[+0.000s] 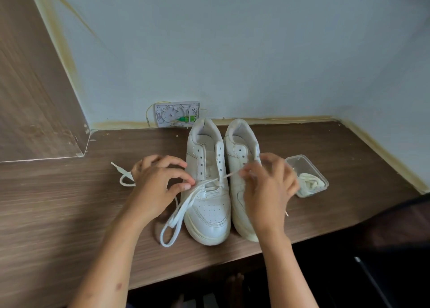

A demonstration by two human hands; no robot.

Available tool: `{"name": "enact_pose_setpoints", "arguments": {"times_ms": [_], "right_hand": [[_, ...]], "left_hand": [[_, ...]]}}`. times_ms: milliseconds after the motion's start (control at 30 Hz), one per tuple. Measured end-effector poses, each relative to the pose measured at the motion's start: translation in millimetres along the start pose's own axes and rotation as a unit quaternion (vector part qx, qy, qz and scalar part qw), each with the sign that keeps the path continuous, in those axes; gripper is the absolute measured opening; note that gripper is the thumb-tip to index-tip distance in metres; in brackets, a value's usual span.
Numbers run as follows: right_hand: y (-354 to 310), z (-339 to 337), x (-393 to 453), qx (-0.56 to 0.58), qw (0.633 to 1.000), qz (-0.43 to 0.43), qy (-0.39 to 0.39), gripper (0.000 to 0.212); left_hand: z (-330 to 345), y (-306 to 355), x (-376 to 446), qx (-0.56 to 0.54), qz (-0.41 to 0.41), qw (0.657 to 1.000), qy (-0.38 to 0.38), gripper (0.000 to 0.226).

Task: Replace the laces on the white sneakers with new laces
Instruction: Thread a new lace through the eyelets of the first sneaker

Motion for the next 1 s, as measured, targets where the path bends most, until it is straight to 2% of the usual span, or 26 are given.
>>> {"name": "enact_pose_setpoints", "arguments": {"times_ms": [100, 133, 200, 267, 400, 500, 533, 600, 667, 733, 833, 933, 1000], "right_hand": [[35, -21, 8, -0.020, 0.986, 0.138, 0.087, 0.009], [42, -26, 8, -0.031, 0.981, 0.160, 0.107, 0.003], [48, -28, 7, -0.035, 0.980, 0.163, 0.110, 0.005], [39, -19, 7, 0.001, 0.991, 0.120, 0.051, 0.012], [-2, 10, -6, 0.026, 0.993, -0.047, -0.102, 0.017], [-11, 10, -9, 0.031, 0.994, -0.068, -0.081, 0.002], [-7, 5, -5, 0.028, 0.997, -0.046, -0.052, 0.005], [14, -10, 5, 0.037, 0.998, 0.056, 0.012, 0.009], [40, -24, 10, 0.045, 0.984, 0.157, 0.066, 0.003], [50, -29, 9, 0.034, 0.979, 0.184, 0.080, 0.009], [39, -23, 8, 0.032, 0.992, 0.113, 0.039, 0.013], [12, -5, 2, 0.033, 0.998, -0.005, -0.052, 0.029], [-3, 7, -6, 0.015, 0.994, -0.058, -0.091, 0.025]], "left_hand": [[0, -1, -1, -0.004, -0.002, 1.000, -0.005, 0.016], [0, -1, -1, -0.005, -0.003, 1.000, -0.007, 0.016], [0, -1, -1, -0.009, -0.007, 1.000, -0.008, 0.015], [0, 0, 0, -0.010, -0.010, 1.000, -0.008, 0.015], [0, 0, -1, -0.016, -0.014, 1.000, -0.011, 0.016], [0, -1, -1, -0.018, -0.013, 1.000, -0.014, 0.019], [0, -1, -1, -0.018, -0.013, 1.000, -0.014, 0.021], [0, -1, 0, -0.013, -0.011, 1.000, -0.011, 0.024], [0, -2, 1, -0.007, -0.009, 1.000, -0.012, 0.030], [2, -6, 1, -0.007, -0.011, 1.000, -0.026, 0.039], [3, -11, 0, -0.045, -0.019, 0.997, -0.060, 0.036], [5, -15, -5, -0.113, -0.042, 0.986, -0.116, 0.032], [6, -16, -9, -0.131, -0.052, 0.980, -0.143, 0.041]]}}
Point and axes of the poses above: each hand's wrist, its own x-axis towards the middle knuckle, its own z-axis out of the palm, y = z × x, the point moved 6 cm from there along x, towards the middle knuckle, and after that the axes turned 7 degrees about y, right-handed, at the moved point
